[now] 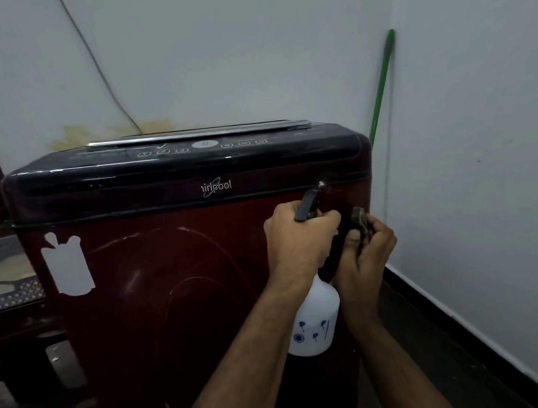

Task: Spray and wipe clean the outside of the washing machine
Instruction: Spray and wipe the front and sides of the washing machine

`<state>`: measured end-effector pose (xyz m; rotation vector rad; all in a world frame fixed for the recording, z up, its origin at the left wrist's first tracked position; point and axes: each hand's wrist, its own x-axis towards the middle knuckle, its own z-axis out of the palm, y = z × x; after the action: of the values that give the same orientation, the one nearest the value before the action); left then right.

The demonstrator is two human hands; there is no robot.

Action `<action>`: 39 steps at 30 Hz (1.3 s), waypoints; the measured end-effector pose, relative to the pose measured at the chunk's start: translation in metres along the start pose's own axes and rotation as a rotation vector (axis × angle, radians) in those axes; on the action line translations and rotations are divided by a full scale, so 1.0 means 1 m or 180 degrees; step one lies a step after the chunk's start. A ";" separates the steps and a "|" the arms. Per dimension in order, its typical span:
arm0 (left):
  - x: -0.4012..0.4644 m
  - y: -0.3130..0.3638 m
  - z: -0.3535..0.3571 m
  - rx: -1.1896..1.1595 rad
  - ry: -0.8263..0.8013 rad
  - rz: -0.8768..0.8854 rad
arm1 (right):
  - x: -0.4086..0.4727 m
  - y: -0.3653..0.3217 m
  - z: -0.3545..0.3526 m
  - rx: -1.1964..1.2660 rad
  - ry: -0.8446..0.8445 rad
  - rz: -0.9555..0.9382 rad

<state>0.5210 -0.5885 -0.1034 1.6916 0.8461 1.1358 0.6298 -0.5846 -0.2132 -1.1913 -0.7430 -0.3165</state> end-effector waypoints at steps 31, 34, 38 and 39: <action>0.007 -0.006 -0.017 -0.0406 0.0212 0.0060 | 0.053 -0.021 0.018 -0.0823 0.0087 -0.1065; 0.009 -0.008 -0.034 -0.0593 0.0407 0.0163 | 0.057 -0.046 0.047 -0.0832 0.0182 -0.1195; 0.007 -0.011 -0.055 -0.0420 0.0411 0.0280 | 0.029 -0.041 0.059 -0.1107 -0.0449 -0.1892; 0.006 -0.013 -0.061 -0.0378 0.0403 0.0249 | 0.023 -0.034 0.055 -0.1104 -0.0513 -0.1928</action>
<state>0.4650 -0.5602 -0.1032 1.5798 0.7798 1.3318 0.6076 -0.5430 -0.1637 -1.3043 -1.2234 -0.8868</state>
